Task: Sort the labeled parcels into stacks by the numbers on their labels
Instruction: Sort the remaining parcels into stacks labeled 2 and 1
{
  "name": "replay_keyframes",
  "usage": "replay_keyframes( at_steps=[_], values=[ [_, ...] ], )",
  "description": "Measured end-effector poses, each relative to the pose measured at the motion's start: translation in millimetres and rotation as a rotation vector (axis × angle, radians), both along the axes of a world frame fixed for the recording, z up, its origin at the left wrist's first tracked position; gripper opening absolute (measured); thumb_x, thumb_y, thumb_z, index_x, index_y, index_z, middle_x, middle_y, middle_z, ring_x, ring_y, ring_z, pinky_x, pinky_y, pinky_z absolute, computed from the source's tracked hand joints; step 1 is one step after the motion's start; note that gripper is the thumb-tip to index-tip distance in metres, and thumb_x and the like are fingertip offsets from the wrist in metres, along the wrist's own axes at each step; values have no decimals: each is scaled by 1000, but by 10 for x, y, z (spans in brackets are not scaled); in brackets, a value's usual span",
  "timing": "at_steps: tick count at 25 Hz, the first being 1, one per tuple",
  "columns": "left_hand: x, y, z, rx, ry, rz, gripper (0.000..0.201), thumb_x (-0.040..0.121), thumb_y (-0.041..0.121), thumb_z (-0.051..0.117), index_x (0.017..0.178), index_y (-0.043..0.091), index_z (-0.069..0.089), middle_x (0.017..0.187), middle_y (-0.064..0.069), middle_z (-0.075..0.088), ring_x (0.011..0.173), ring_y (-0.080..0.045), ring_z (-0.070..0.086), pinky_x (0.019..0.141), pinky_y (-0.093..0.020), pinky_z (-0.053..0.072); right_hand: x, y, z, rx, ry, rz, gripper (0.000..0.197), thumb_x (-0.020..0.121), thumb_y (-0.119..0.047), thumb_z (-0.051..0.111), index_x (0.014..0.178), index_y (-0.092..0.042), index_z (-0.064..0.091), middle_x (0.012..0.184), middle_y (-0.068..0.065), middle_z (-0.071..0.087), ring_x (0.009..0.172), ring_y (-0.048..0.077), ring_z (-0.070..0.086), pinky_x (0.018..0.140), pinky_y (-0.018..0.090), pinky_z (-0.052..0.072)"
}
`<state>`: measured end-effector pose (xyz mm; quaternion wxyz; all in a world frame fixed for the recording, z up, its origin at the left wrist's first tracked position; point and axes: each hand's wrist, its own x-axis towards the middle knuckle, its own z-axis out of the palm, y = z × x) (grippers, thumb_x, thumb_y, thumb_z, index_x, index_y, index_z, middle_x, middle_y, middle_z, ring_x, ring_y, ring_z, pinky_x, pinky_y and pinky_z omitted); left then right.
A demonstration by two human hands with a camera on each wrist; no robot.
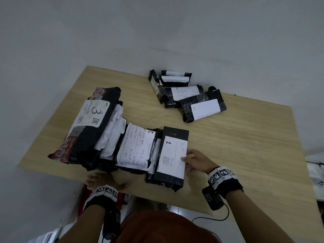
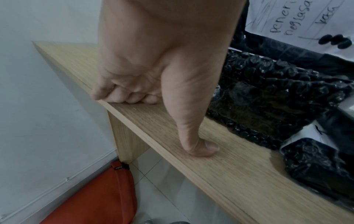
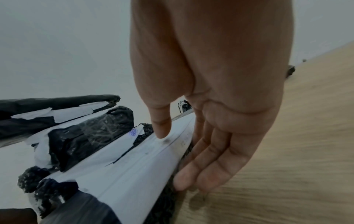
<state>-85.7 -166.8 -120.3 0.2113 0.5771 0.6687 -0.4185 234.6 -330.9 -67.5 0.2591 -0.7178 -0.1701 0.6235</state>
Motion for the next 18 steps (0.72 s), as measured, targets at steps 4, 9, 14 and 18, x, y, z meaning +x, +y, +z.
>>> replay_keyframes(
  at_steps=[4, 9, 14, 18],
  values=[
    [-38, 43, 9, 13, 11, 52, 159, 42, 90, 62, 149, -4, -9, 152, -38, -10, 142, -53, -2, 114, -62, 11, -15, 88, -47, 23, 34, 149, 31, 97, -28, 59, 128, -29, 52, 96, 10, 69, 79, 18, 63, 67, 25, 50],
    [-66, 109, 34, 17, 3, 69, 159, 43, 89, 62, 150, -3, -9, 153, -37, -9, 143, -53, -2, 113, -63, 11, -9, 262, -17, 34, -18, -12, 20, 98, -22, 56, 118, -16, 57, 99, 6, 67, 77, 17, 62, 62, 21, 46],
    [-136, 153, -71, 33, -5, 147, 163, 33, 94, 59, 152, 2, -5, 153, -36, -10, 142, -54, -4, 113, -64, 6, 92, 565, -47, 40, -88, 137, 32, 96, -23, 58, 127, -13, 55, 101, 5, 68, 79, 11, 65, 62, 19, 49],
    [-42, 105, 71, 35, 18, 132, 152, 50, 88, 60, 150, -2, -9, 153, -37, -11, 142, -53, -4, 114, -62, 8, 346, 748, -174, 15, -454, 237, 47, 92, -19, 60, 136, -10, 46, 125, 17, 58, 103, 25, 58, 83, 29, 45]
  ],
)
